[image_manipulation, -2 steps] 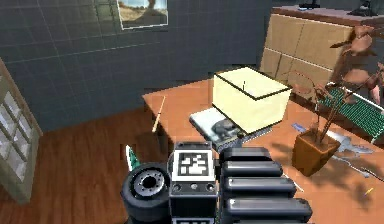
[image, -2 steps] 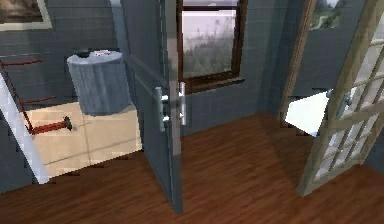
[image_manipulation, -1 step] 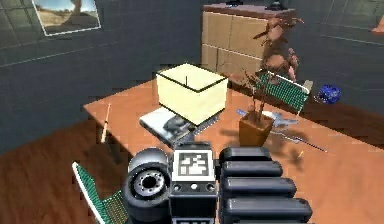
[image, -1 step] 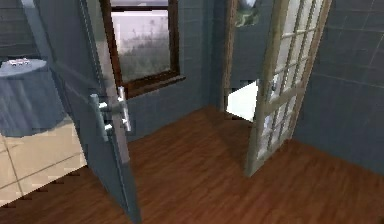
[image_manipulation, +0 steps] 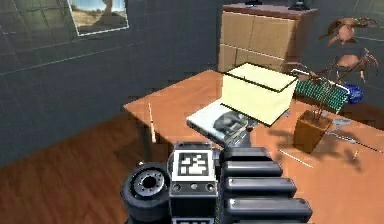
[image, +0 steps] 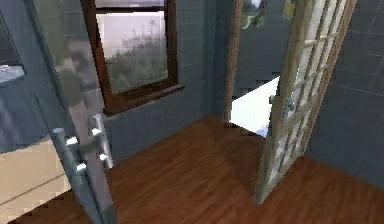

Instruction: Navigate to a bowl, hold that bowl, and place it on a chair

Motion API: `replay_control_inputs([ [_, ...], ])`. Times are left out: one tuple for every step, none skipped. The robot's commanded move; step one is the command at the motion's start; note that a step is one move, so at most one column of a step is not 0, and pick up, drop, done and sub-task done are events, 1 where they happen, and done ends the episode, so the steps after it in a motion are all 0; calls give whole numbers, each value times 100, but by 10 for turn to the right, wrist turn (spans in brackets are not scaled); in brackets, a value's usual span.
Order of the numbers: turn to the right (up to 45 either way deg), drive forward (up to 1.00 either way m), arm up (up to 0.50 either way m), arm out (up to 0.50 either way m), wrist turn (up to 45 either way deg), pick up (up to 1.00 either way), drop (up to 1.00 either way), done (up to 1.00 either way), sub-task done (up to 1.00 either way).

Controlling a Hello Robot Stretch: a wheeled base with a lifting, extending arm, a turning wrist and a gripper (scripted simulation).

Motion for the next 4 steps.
replay_control_inputs([
  [300,0,0,0,0,0,0,0,0],
  [30,0,0,0,0,0,0,0,0],
  [0,15,0,0,0,0,0,0,0],
  [0,0,0,24,0,0,0,0,0],
])
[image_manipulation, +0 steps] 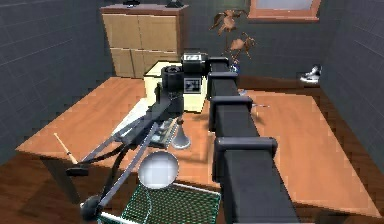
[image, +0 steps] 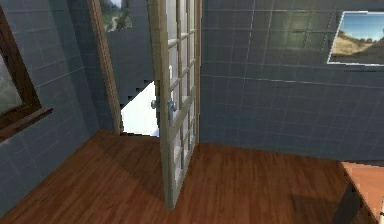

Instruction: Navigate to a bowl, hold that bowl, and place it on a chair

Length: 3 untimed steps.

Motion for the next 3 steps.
replay_control_inputs([
  [0,0,0,0,450,0,0,0,0],
  [0,0,0,0,450,0,0,0,0],
  [0,0,0,0,30,0,0,0,0],
])
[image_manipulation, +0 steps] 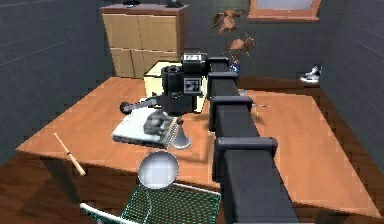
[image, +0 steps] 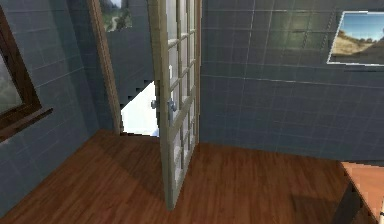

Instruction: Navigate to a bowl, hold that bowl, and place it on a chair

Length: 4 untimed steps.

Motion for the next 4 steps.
replay_control_inputs([
  [0,0,-10,0,0,0,0,0,0],
  [0,0,-32,0,0,0,0,0,0],
  [0,0,0,0,0,100,0,0,0],
  [0,0,10,0,0,0,0,0,0],
])
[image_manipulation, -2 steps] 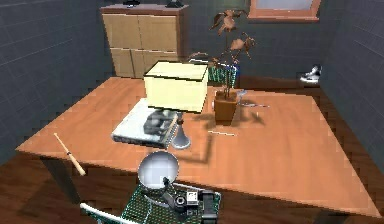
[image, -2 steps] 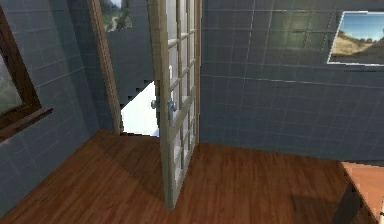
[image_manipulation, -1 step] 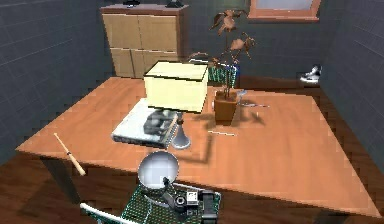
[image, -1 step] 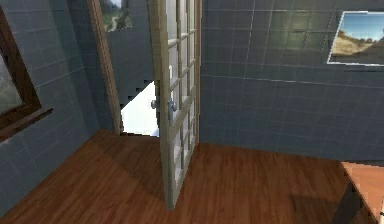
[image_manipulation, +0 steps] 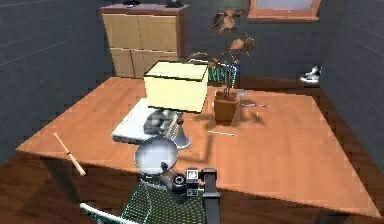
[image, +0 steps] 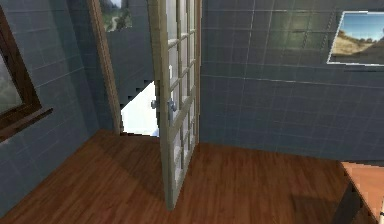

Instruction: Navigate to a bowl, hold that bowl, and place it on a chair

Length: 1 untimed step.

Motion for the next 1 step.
replay_control_inputs([
  [0,0,32,0,0,0,0,0,0],
])
